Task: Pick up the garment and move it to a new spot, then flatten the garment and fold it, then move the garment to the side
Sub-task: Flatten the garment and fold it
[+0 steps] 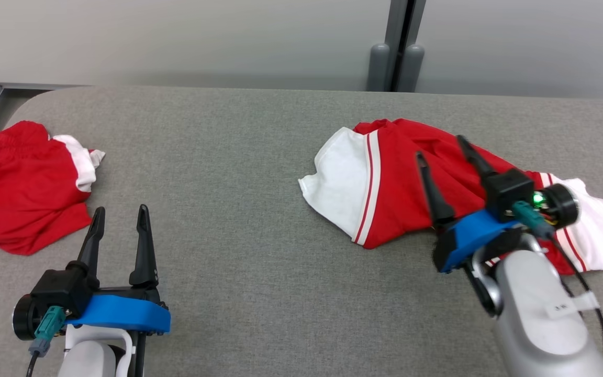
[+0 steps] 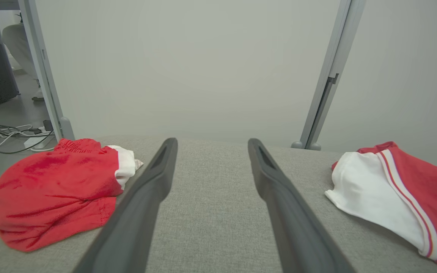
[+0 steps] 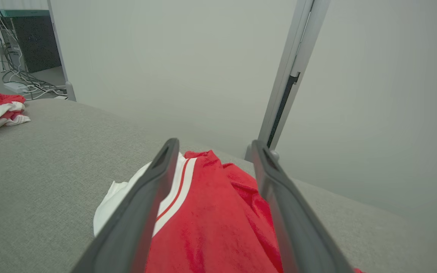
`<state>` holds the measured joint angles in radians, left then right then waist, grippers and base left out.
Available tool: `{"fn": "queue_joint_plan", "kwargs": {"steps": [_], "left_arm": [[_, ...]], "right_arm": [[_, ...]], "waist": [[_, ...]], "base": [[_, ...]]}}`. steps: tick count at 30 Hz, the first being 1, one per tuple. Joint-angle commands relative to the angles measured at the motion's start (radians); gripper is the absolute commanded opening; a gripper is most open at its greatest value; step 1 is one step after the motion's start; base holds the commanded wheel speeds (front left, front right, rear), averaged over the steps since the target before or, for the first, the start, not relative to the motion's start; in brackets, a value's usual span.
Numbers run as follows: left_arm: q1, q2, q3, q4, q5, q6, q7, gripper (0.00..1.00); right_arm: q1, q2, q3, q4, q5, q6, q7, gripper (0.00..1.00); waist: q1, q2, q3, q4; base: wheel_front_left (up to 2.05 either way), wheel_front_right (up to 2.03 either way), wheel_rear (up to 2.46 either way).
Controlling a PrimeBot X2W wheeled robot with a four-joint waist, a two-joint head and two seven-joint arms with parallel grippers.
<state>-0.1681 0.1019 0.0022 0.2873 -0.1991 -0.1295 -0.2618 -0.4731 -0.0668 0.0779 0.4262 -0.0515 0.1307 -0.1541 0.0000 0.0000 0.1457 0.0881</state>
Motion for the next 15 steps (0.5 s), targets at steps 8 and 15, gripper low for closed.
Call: {"fn": "queue_joint_plan", "kwargs": {"steps": [8, 15], "left_arm": [[-0.024, -0.008, -0.004, 0.003, -0.009, -0.002, -0.005, 1.00], [-0.042, -0.016, -0.015, 0.006, -0.015, -0.002, -0.005, 1.00]], "right_arm": [[-0.118, -0.011, 0.233, 0.183, 0.042, 0.000, 0.058, 1.00], [-0.188, -0.013, 0.371, 0.369, 0.068, 0.000, 0.081, 1.00]], "waist": [[0.0000, 0.0000, 0.029, 0.040], [0.0000, 0.0000, 0.051, 0.067]], "base": [[0.00, 0.00, 0.00], [0.00, 0.00, 0.00]]}}
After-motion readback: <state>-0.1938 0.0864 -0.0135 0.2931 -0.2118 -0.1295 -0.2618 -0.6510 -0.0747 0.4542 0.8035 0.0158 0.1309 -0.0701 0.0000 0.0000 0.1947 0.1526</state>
